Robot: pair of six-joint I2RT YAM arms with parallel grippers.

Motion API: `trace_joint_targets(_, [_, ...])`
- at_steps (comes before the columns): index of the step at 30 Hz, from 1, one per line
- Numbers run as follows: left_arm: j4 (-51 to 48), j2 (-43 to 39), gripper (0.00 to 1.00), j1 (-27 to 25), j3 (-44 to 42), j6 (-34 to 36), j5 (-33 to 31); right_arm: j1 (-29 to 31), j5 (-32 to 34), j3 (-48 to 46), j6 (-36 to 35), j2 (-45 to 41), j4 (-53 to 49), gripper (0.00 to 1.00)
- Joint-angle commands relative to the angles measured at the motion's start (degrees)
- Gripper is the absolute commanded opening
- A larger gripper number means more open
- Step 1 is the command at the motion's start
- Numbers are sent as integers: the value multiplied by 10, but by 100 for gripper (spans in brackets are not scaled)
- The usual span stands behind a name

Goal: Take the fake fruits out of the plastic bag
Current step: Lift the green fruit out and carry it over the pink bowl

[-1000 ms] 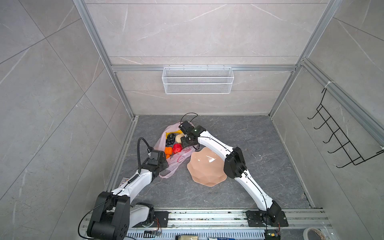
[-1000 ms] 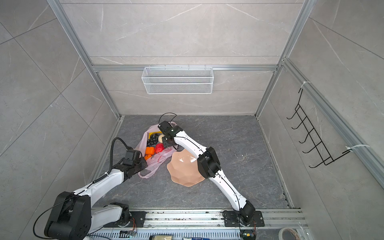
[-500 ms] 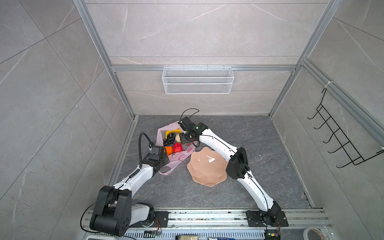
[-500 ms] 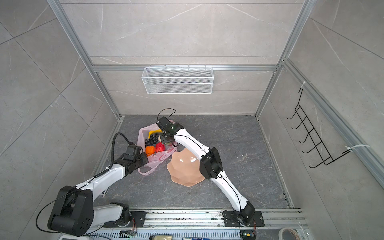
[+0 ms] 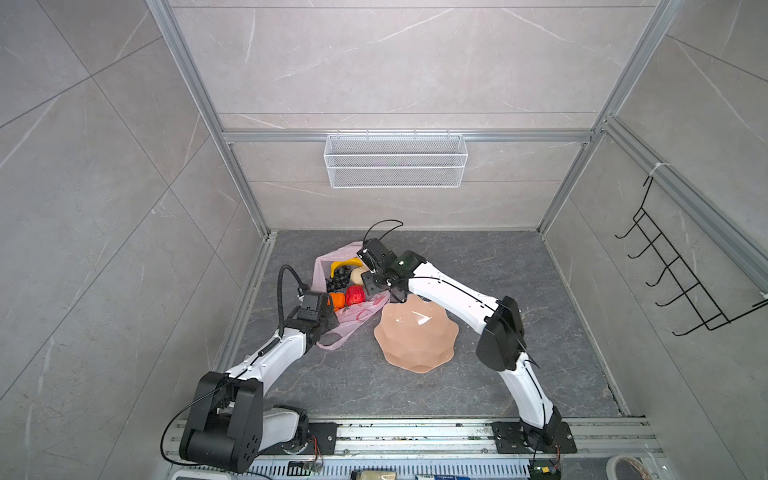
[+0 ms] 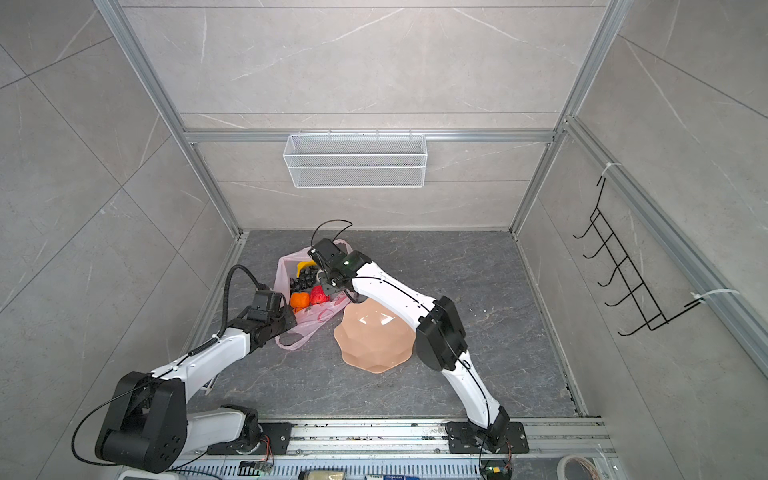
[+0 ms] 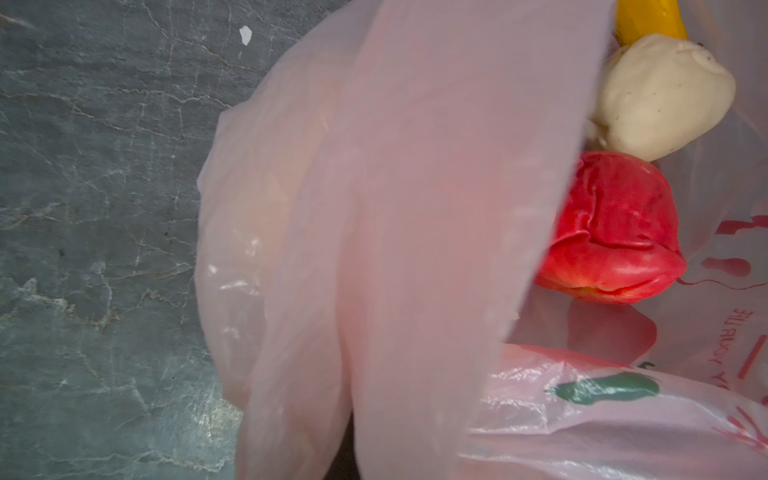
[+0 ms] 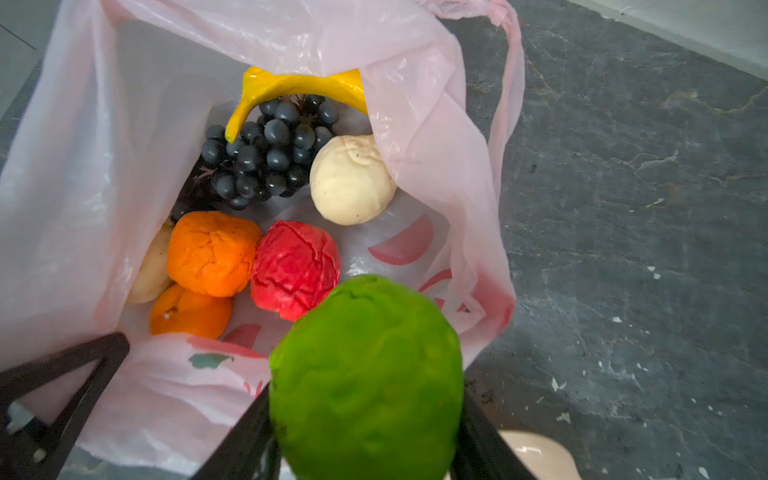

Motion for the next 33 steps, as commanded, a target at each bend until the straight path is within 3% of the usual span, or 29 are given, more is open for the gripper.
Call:
trace_joint_targets(1, [3,-9,0,-3,1,14,-15,4,45,-104,-13,-84,83,50])
trace_joint_targets(8, [4,-10,0,-2,-1,15,-21,13,86,-320,7,-202,146,50])
trace_joint_targets(16, [5,-14,0,-2,-3,12,-25,34,107,-459,46,-263,152,50])
trace_joint_targets(20, [5,-15,0,-2,-4,13,-25,47,112,-482,60,-258,155,49])
trace_joint_targets(33, [8,-11,0,-2,-4,10,-25,89,262,-450,102,-178,124,50])
